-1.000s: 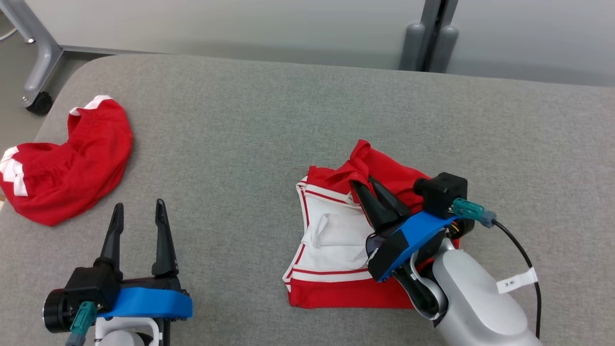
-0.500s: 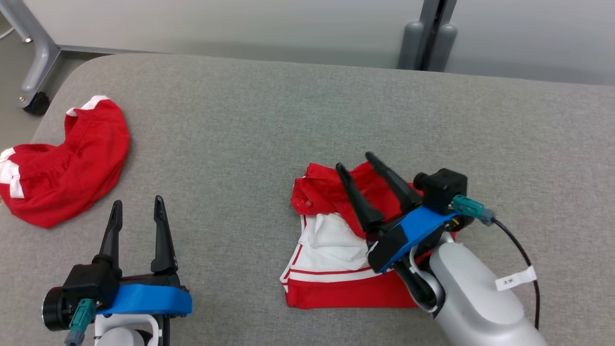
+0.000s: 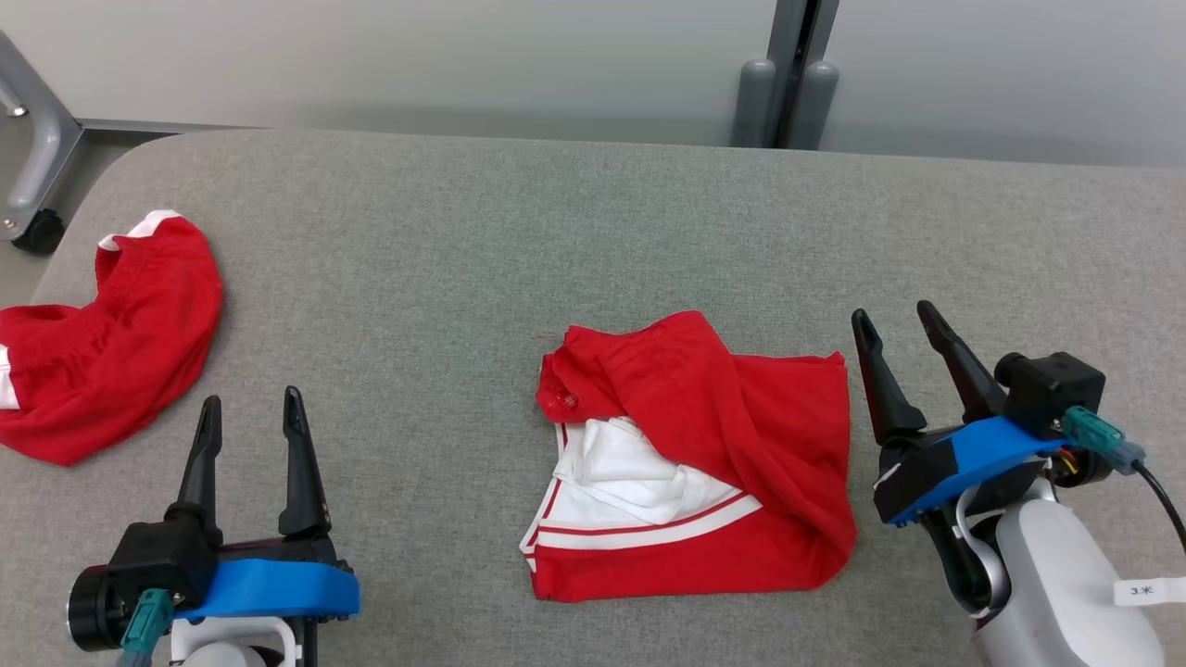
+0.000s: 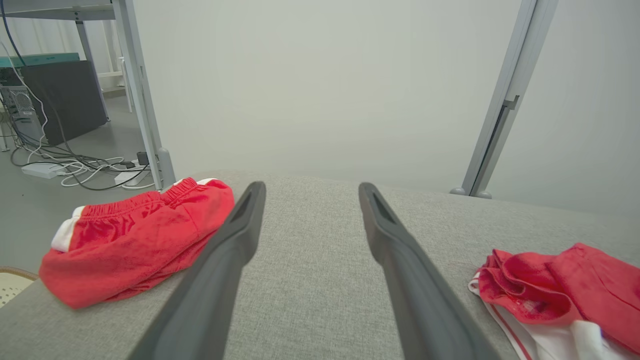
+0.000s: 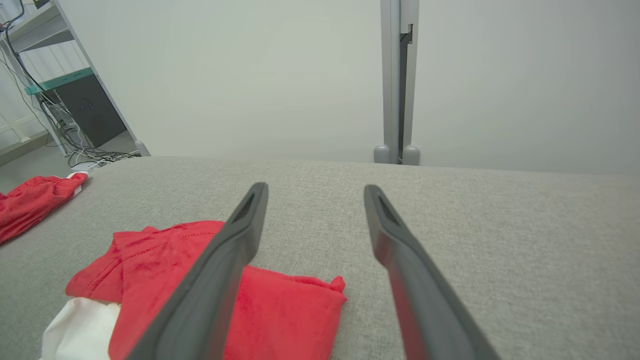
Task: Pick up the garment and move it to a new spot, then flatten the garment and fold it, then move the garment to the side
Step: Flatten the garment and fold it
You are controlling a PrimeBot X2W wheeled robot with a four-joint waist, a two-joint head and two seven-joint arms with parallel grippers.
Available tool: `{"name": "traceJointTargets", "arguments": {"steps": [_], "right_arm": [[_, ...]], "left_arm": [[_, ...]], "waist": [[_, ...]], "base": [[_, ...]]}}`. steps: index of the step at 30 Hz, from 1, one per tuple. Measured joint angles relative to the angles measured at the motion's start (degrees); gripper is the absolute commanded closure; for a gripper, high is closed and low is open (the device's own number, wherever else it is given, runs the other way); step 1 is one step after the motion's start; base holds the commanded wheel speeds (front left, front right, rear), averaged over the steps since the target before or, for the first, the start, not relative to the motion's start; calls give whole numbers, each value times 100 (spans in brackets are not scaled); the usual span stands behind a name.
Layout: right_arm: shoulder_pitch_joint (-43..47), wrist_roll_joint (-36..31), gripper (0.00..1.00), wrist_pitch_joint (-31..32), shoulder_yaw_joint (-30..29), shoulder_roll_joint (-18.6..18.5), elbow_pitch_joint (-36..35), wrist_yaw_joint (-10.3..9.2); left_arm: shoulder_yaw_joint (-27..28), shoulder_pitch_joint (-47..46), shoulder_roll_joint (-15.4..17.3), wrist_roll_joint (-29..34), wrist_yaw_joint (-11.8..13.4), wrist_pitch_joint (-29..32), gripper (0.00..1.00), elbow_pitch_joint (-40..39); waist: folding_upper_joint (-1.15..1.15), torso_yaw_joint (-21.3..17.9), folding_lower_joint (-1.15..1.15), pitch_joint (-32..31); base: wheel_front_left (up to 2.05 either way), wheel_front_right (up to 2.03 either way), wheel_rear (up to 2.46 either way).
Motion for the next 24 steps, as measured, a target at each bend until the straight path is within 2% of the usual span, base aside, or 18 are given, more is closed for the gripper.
{"name": "traceJointTargets", "arguments": {"steps": [4,11,24], "right_arm": [[132,-58,0,236,-10,49,-176,1],[-46,-96,0,686,389,186,-205,0],[-933,-255,0,1472,798,96,724,1]], "left_arm": [[2,-3,0,2,-13,0,0,1],[-85,-77,-1,0,-14,0,0,34],[-299,-197,-1,-124,37,0,0,59]], "waist": [[0,27,0,32],[0,152,0,101],[0,525,0,292]], "base": [[0,0,0],[0,0,0],[0,0,0]]}}
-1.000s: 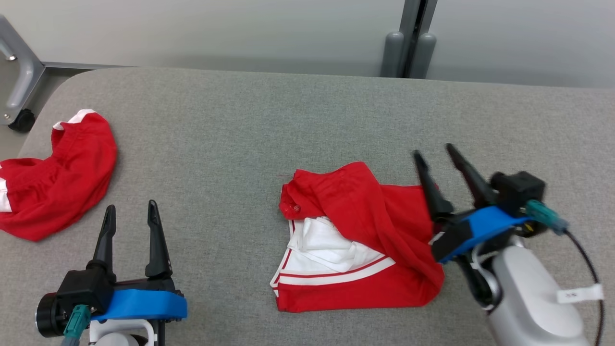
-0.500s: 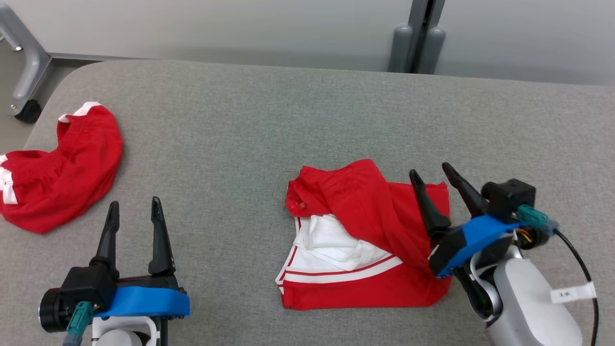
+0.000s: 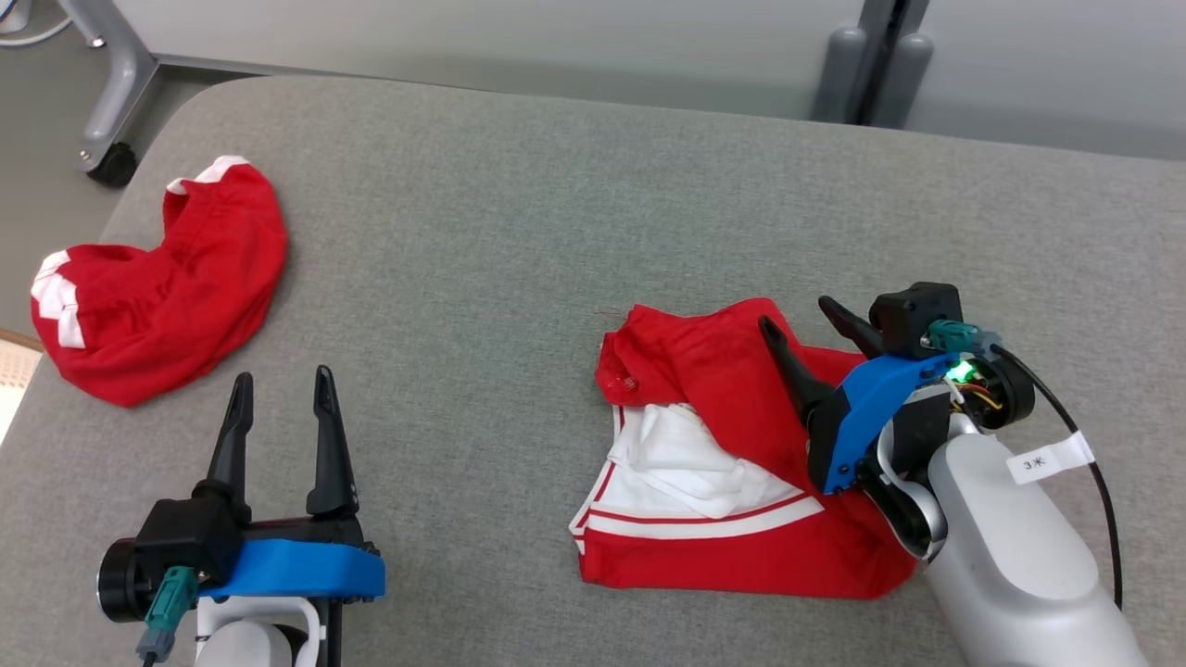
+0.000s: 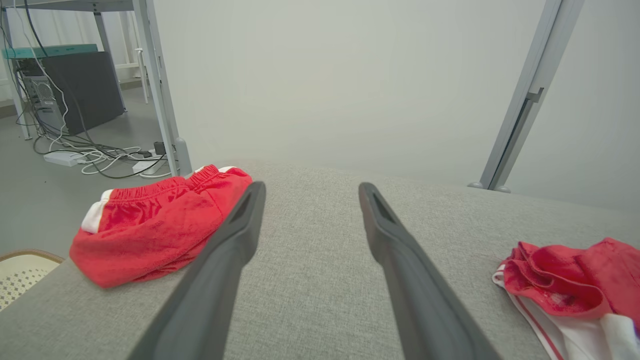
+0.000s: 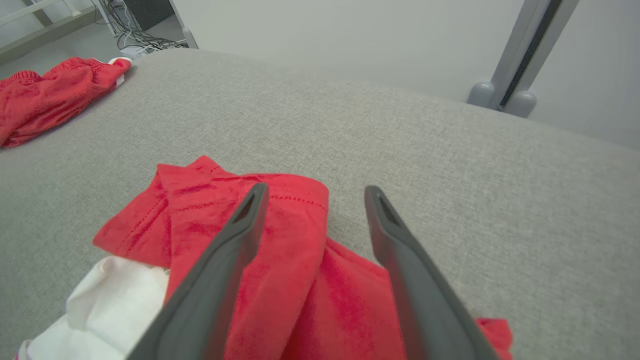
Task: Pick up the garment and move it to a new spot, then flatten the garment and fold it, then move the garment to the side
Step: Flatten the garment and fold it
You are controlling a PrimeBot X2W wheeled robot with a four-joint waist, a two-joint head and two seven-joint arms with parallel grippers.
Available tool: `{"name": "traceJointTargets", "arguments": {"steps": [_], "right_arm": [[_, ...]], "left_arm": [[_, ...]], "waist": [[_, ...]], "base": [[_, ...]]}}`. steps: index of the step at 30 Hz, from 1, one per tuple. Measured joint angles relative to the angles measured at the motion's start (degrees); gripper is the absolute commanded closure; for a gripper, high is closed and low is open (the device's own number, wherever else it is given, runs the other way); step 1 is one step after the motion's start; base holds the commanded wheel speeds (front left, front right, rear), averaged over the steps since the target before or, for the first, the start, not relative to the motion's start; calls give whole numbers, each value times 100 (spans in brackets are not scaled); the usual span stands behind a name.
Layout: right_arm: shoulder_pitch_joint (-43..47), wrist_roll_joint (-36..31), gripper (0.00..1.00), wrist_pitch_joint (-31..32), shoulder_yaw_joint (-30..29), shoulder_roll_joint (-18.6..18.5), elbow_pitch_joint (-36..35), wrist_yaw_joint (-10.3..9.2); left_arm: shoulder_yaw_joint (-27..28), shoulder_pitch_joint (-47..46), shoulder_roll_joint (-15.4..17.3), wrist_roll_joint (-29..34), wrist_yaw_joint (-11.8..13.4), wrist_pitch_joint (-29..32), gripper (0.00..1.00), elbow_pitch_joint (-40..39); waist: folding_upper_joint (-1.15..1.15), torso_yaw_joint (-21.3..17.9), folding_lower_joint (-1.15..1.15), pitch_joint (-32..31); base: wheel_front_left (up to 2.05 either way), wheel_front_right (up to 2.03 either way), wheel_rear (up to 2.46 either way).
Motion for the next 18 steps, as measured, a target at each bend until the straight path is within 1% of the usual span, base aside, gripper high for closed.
{"name": "traceJointTargets", "arguments": {"steps": [5,10,12,13,15,18], "right_arm": [[-144,-51,0,140,18,-41,467,0],[-268,-19,0,87,80,-30,818,0],[-303,79,74,47,142,8,943,0],[-342,115,100,16,163,23,995,0],[-403,194,100,-85,227,54,1056,-1],[-467,246,100,-432,301,71,1081,0]], "left_arm": [[-78,-26,0,-70,26,0,0,2],[-160,-90,0,-124,56,0,0,-2],[-176,-91,1,-141,59,0,0,-8],[-182,-91,0,-142,60,0,0,-8],[-197,-94,1,-146,75,0,0,-5],[-212,-99,0,-145,99,0,0,-4]], "waist": [[0,143,0,82],[0,229,0,161],[0,242,0,180],[0,244,0,186],[0,239,0,185],[0,220,0,167]], "base": [[0,0,0],[0,0,0],[0,0,0],[0,0,0],[0,0,0],[0,0,0]]}}
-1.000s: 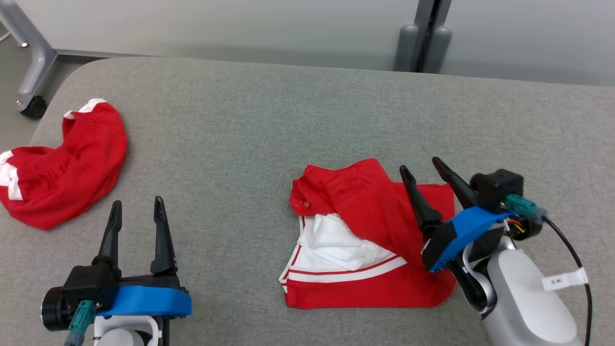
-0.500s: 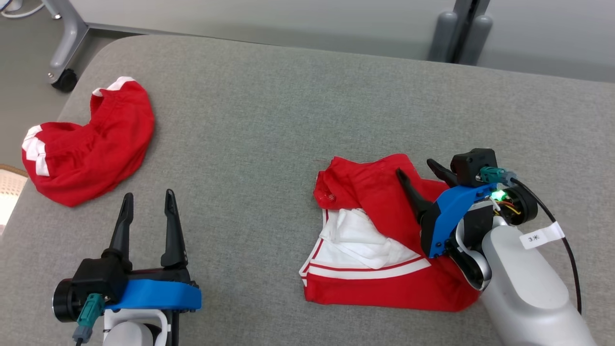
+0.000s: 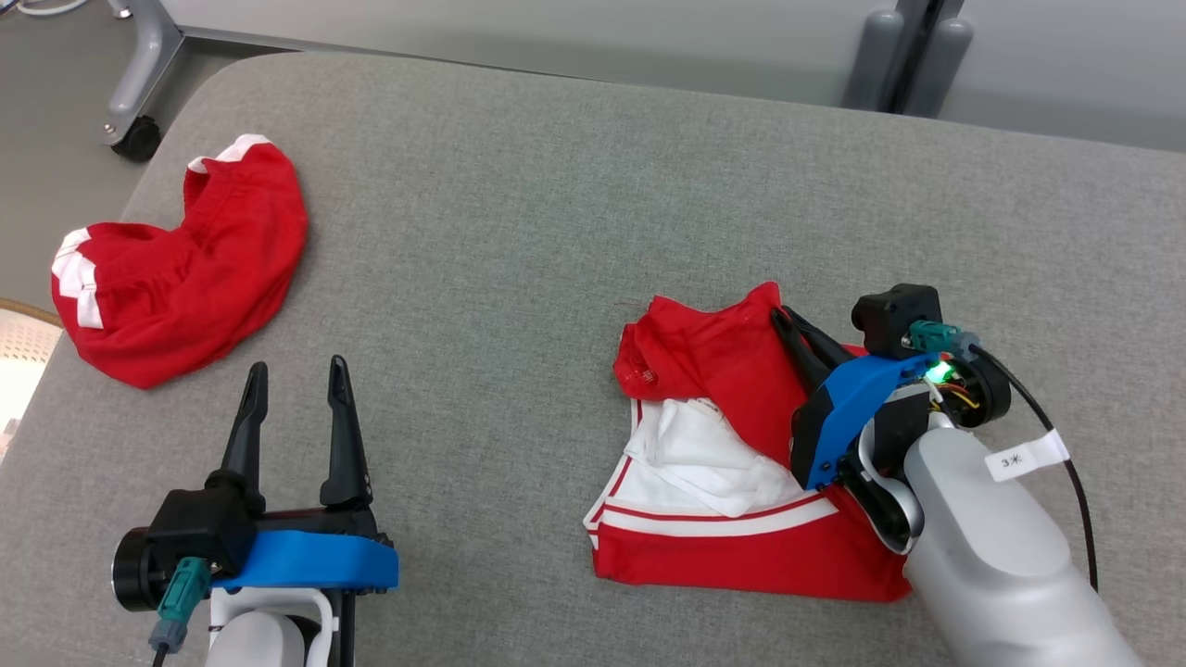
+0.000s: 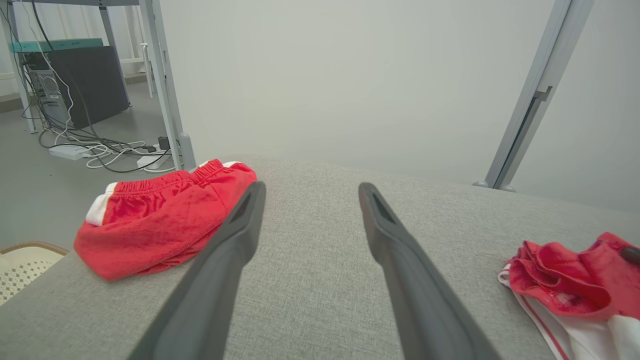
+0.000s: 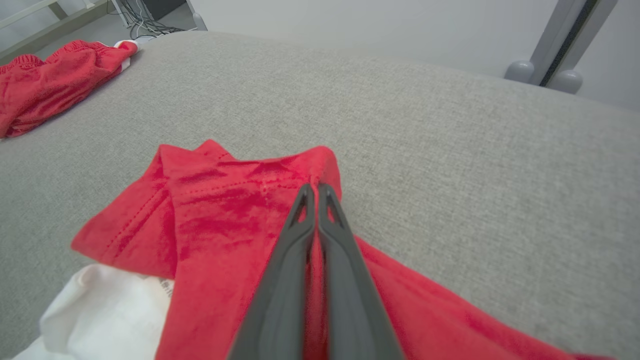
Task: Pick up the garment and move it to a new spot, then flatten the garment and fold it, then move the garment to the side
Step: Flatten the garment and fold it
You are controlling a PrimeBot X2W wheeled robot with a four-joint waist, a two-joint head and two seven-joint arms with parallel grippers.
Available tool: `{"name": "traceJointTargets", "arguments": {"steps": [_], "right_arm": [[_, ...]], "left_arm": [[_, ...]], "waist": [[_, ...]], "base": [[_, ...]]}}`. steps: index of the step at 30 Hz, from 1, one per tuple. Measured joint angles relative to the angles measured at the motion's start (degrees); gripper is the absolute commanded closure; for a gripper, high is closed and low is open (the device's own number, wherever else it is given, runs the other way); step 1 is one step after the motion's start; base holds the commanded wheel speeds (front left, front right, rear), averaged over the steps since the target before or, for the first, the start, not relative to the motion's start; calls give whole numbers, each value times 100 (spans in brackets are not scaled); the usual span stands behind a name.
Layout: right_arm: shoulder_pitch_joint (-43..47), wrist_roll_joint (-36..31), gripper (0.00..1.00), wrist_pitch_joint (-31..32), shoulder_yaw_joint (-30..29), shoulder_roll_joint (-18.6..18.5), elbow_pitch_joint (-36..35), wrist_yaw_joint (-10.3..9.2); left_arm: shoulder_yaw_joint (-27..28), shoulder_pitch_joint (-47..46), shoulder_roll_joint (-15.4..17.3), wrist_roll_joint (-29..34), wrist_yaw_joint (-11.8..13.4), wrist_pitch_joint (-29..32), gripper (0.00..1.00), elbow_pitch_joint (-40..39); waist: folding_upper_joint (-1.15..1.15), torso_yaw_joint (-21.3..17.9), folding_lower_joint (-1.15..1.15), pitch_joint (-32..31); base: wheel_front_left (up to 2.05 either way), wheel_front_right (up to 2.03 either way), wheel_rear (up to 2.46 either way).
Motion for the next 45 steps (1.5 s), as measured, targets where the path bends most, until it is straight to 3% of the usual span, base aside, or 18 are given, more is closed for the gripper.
{"name": "traceJointTargets", "arguments": {"steps": [11,24,25,27,31,35,45], "right_arm": [[415,268,100,-901,737,-77,-437,0],[1783,502,100,-1016,1693,-125,-1651,0],[1856,504,91,-1010,1748,-121,-1675,-1],[1937,512,0,-1018,1885,-93,-1727,-1],[2011,514,0,-1152,2109,-58,-1805,0],[2017,567,0,-1358,1971,-66,-1997,0],[2298,245,0,-1537,355,-193,-2514,0]], "left_arm": [[42,83,0,65,-5,0,0,62],[133,253,0,127,-74,0,0,90],[129,261,1,126,-74,0,0,83],[116,276,-1,126,-74,0,0,81],[134,319,0,133,-74,0,0,80],[197,364,0,179,-97,0,0,57],[282,387,-1,363,-151,0,0,8]], "waist": [[0,-171,0,-268],[0,-334,-1,-601],[0,-336,-1,-605],[0,-341,-1,-617],[0,-380,0,-649],[0,-500,-1,-690],[0,-993,0,-768]], "base": [[0,0,0],[0,0,0],[0,0,0],[0,0,0],[0,0,0],[0,0,0],[0,0,0]]}}
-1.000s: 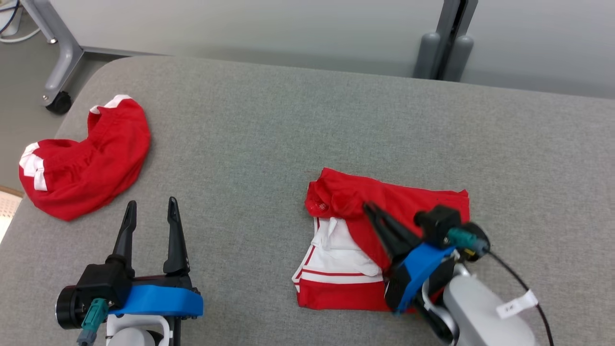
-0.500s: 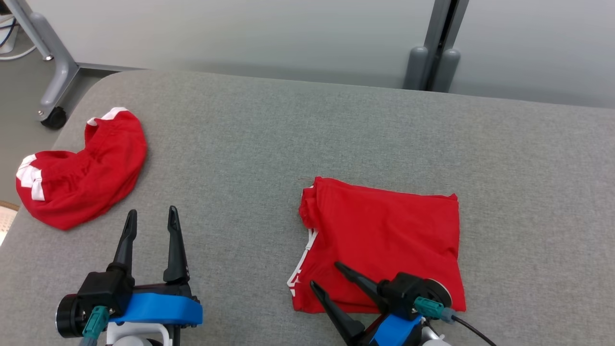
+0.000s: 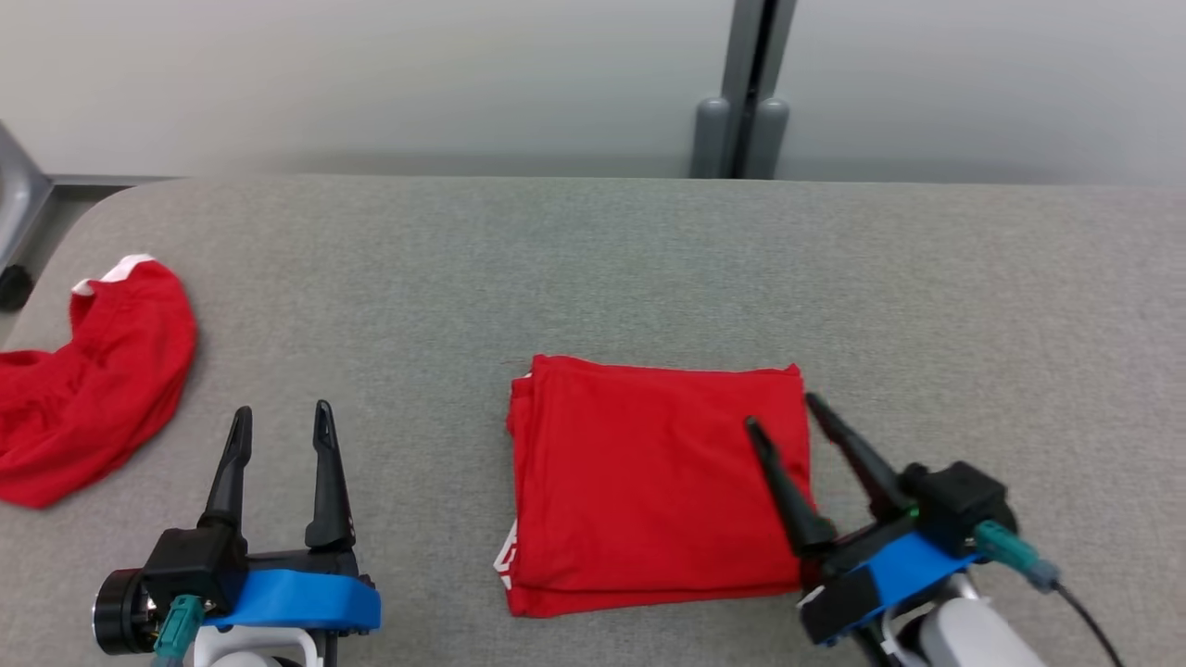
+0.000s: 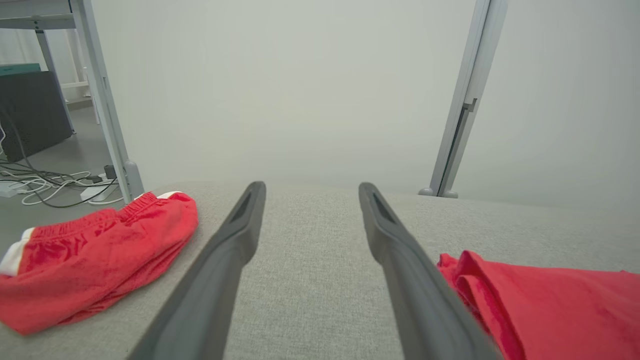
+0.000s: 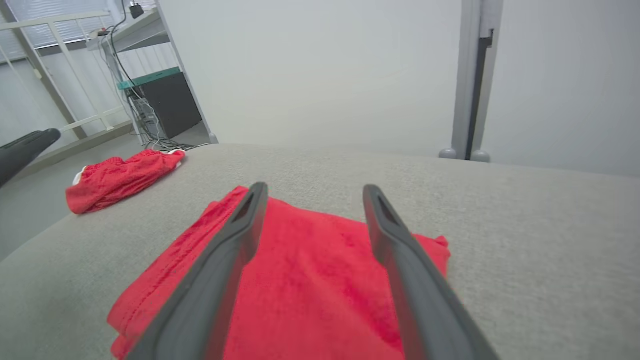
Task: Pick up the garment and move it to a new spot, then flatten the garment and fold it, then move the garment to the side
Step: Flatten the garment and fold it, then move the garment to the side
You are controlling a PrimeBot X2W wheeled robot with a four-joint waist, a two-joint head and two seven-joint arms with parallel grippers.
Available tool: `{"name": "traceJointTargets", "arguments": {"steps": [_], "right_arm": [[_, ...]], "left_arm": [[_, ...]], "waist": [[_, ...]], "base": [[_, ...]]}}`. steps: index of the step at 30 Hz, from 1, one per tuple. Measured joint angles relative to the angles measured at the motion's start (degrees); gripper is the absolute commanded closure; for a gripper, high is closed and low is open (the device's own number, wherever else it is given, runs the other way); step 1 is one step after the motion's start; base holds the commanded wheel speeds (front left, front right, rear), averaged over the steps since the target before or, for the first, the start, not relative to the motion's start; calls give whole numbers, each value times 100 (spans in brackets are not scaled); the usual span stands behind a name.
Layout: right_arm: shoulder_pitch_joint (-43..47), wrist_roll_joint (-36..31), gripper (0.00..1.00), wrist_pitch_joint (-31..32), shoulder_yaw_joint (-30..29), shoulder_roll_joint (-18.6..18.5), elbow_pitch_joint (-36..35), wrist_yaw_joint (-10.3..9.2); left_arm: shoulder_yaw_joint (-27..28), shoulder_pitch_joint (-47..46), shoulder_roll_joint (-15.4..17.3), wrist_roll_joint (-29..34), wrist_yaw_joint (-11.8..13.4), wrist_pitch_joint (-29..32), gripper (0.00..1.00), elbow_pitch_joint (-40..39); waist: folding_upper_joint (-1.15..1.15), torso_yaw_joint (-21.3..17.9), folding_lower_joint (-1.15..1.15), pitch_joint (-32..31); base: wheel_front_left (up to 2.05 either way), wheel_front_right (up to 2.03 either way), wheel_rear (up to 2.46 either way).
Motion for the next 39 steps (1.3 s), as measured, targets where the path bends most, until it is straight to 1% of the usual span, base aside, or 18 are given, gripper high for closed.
{"name": "traceJointTargets", "arguments": {"steps": [6,11,15,25,39], "right_arm": [[280,-350,0,-9,-988,47,-296,0],[495,-569,0,15,-1633,193,-474,0],[662,-676,0,171,-1983,280,-588,-1],[1081,-832,0,490,-2309,416,-944,0],[1338,-909,0,808,-2397,495,-1226,0]], "left_arm": [[27,-35,14,122,-30,0,0,15],[55,-60,45,162,-31,0,0,57],[59,-56,82,197,-31,0,0,104],[47,109,148,181,9,64,0,155],[-43,248,185,108,60,202,0,46]], "waist": [[0,-272,0,-41],[0,-401,0,-82],[0,-452,0,-116],[0,-402,0,-244],[0,-259,0,-351]], "base": [[0,0,0],[0,0,0],[0,0,0],[0,0,0],[0,0,0]]}}
